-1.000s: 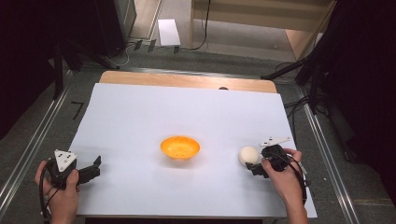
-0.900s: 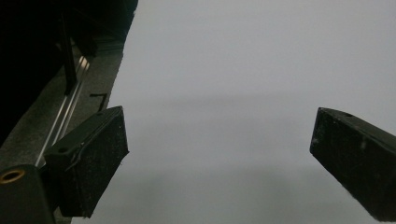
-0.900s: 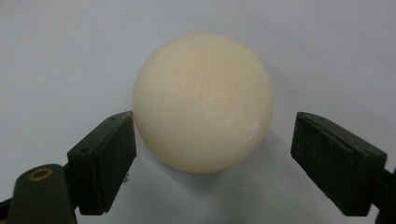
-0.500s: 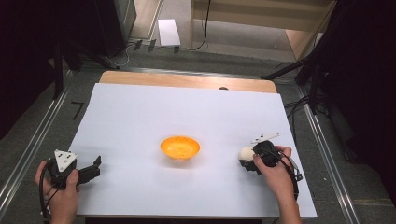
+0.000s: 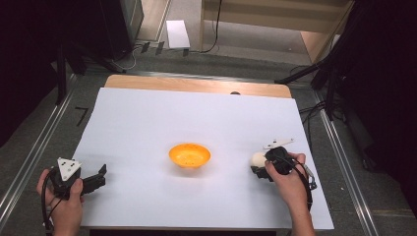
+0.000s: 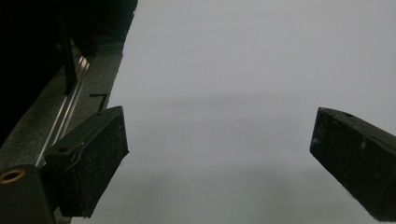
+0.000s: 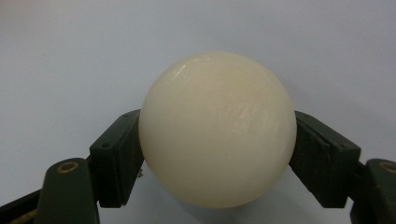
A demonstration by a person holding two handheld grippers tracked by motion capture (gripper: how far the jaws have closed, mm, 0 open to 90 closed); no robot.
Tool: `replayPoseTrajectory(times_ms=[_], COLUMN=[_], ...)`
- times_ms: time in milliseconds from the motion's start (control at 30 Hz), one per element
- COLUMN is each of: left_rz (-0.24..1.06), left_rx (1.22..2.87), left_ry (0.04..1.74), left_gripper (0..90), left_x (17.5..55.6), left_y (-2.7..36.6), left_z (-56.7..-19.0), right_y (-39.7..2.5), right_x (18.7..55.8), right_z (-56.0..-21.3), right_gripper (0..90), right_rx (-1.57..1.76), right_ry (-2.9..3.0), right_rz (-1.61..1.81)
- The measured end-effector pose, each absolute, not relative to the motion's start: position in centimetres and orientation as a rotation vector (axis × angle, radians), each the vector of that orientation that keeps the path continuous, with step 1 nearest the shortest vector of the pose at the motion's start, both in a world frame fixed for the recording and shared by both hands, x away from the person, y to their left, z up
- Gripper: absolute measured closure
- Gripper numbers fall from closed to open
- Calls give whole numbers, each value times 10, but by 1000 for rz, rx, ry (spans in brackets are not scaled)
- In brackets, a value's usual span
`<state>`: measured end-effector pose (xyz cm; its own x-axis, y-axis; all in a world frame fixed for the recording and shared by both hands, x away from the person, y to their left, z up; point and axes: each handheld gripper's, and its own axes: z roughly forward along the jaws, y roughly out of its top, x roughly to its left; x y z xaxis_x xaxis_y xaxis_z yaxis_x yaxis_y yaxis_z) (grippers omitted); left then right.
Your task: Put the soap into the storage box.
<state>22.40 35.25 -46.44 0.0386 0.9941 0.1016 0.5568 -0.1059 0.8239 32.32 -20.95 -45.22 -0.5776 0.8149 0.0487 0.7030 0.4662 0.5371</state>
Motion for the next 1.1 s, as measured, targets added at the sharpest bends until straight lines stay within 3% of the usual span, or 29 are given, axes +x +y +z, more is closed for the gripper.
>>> replayPoseTrajectory(times_ms=[1100], left_rz=[940], left_rx=[1727], left_ry=[1575], left_gripper=[44], left_x=[224], left_y=[353], left_z=[-464], right_y=[-160], right_x=[336], right_z=[-422], right_gripper=[245], right_rx=[1147], right_ry=[2593], right_rz=[791])
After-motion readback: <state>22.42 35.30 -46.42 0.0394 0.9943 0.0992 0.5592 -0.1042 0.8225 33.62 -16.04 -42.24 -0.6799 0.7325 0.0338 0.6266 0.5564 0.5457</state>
